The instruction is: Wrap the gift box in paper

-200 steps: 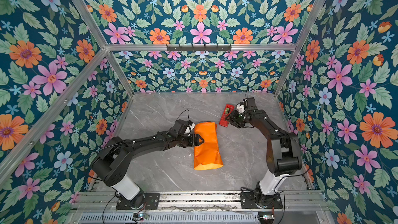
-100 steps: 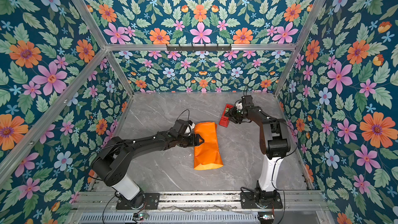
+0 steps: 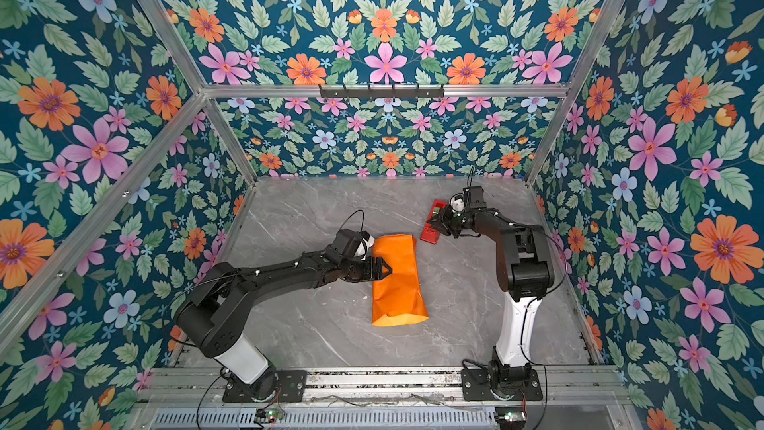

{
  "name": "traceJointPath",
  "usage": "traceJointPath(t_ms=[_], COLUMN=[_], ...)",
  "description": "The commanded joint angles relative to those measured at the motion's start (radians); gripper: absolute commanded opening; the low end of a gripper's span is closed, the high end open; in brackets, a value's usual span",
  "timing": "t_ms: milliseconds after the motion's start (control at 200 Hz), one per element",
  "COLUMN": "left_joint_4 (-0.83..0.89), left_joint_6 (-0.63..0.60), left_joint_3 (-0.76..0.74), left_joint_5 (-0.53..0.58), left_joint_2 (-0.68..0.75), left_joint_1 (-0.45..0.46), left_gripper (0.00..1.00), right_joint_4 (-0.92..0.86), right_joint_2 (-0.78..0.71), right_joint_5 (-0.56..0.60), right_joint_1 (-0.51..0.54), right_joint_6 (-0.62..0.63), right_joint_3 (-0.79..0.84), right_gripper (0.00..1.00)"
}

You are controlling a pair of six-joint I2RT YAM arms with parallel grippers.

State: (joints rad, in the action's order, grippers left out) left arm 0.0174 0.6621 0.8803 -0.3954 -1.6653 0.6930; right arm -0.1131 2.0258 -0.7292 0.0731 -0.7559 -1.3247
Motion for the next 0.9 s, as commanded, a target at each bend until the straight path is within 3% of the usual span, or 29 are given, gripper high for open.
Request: traceJointPath(t_ms=[0,305,580,895], left_joint_4=[0.163,0.166,0.167,0.164], left_joint_6=[-0.025,-0.028,-0.029,-0.029], left_joint_3=[-0.01,-0.015,-0.01,-0.019], left_joint_5=[0.103,0.105,0.103,0.105], left_joint_2=[-0.01,-0.007,-0.01,-0.008], left_joint_1=[-0.001,-0.002,-0.001,-0.001], left_gripper=[0.8,0.8,0.8,0.8], right_joint_4=[0.018,0.111,0.176,0.375], right_joint_2=[0.011,0.031,0.019,-0.013], right_joint_5=[0.063,0.039,0.039,0.001], right_joint_1=[0.004,0.004,0.004,0.001], right_joint_6=[-0.052,-0.115,-0.165,-0.285], right_joint_3=[0.029,0.06,0.088,0.145], right_gripper=[0.22,0.15,0.0,0.0])
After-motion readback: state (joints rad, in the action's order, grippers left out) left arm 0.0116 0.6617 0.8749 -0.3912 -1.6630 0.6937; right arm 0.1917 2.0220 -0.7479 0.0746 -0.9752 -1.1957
